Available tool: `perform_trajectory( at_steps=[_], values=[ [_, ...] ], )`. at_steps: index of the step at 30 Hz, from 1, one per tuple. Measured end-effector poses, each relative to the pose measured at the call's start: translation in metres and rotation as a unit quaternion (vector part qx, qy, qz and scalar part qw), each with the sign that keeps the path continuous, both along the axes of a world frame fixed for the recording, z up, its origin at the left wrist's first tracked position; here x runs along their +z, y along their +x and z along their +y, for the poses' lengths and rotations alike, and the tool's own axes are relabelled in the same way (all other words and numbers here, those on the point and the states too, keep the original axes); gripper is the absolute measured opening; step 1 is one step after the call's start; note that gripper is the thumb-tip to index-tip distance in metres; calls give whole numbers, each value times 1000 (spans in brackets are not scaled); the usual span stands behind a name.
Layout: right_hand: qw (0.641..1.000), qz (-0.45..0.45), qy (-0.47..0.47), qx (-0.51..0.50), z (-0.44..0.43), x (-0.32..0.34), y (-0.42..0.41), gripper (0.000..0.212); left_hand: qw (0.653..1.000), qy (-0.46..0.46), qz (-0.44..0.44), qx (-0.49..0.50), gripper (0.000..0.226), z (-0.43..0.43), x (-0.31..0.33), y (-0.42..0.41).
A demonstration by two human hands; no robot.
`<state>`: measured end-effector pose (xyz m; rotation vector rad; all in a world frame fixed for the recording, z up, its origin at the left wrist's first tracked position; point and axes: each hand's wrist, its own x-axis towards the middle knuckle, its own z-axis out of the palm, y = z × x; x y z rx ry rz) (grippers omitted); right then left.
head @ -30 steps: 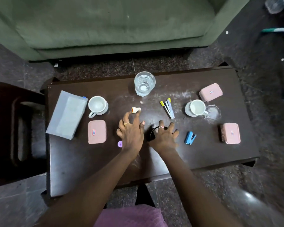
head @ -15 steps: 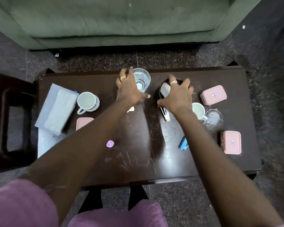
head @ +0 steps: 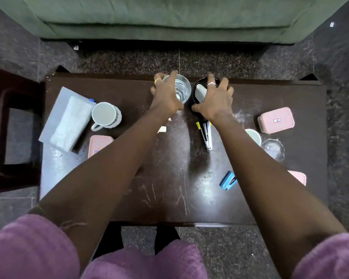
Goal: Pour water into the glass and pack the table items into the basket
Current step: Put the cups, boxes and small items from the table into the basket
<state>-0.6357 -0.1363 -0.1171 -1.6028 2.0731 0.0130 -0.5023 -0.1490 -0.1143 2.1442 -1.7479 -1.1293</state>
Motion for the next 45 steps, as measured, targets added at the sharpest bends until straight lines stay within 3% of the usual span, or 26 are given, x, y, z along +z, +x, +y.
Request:
perform_trajectory(
  at_steps=[9,24,34,37,40,45],
  values=[
    [995,-76,5,-63,4,0,4,96,999,4,10,33,95,2,0,-1],
    [995,-84,-5,-54,6,-8,1,95,997,-1,22,68,96,11,-6,-3],
    [998,-57,-13,-32,17,-12,-1,108,999,-8,-2,40,108,15,-7,3],
    [996,-57,-52,-37,30,-14,-3,119,999,-15,-21,30,118,23,-5,8],
    [994,1,-108,-6,59,-16,-2,125,998,-35,-34,32,120,45,-5,11],
    [993,46,-103,-35,113,-21,-17,111,997,-36,-14,69,118,90,-6,1]
  ],
)
